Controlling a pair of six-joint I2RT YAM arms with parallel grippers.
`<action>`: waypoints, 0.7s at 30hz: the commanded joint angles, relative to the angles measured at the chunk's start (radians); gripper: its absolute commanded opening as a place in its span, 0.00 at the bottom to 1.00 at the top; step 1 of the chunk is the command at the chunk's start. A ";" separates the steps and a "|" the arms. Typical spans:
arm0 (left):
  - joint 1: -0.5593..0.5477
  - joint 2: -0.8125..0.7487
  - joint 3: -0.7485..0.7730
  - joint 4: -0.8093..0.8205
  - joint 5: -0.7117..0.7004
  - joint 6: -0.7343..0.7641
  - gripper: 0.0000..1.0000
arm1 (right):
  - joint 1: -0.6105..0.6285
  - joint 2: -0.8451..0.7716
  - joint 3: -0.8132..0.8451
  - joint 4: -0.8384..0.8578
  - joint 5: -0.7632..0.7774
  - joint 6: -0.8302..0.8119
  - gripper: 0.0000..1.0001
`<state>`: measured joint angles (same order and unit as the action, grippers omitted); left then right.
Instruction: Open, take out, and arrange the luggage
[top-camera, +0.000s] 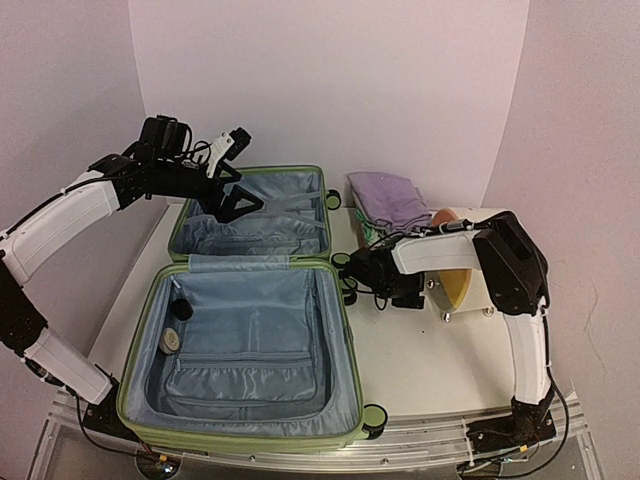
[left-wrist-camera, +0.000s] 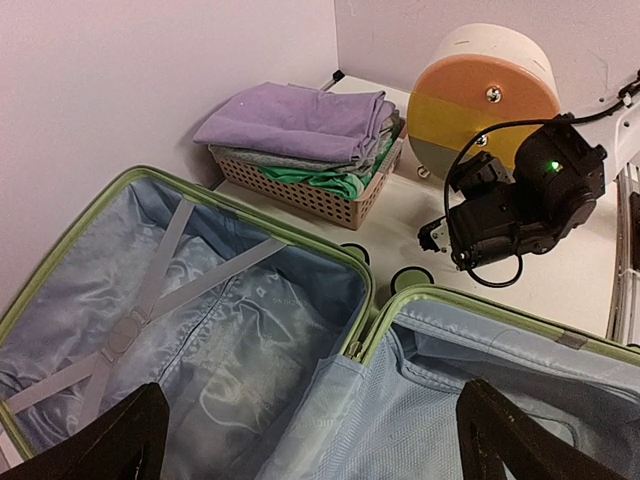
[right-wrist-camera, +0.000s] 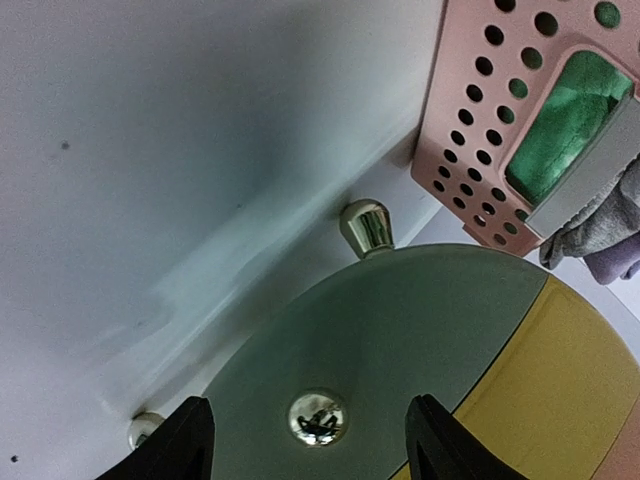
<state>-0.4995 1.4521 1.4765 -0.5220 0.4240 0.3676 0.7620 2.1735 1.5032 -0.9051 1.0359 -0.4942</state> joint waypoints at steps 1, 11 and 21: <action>-0.001 -0.038 0.002 0.023 0.013 0.008 1.00 | -0.007 0.000 -0.011 0.042 0.066 -0.073 0.67; -0.001 -0.027 0.011 0.018 0.011 0.010 1.00 | -0.033 -0.018 -0.050 0.042 0.092 -0.099 0.62; -0.001 -0.027 0.012 0.014 0.012 0.011 1.00 | -0.059 -0.014 -0.053 0.050 0.072 -0.119 0.47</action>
<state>-0.4995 1.4521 1.4765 -0.5224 0.4255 0.3683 0.7116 2.1735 1.4567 -0.8562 1.0973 -0.6037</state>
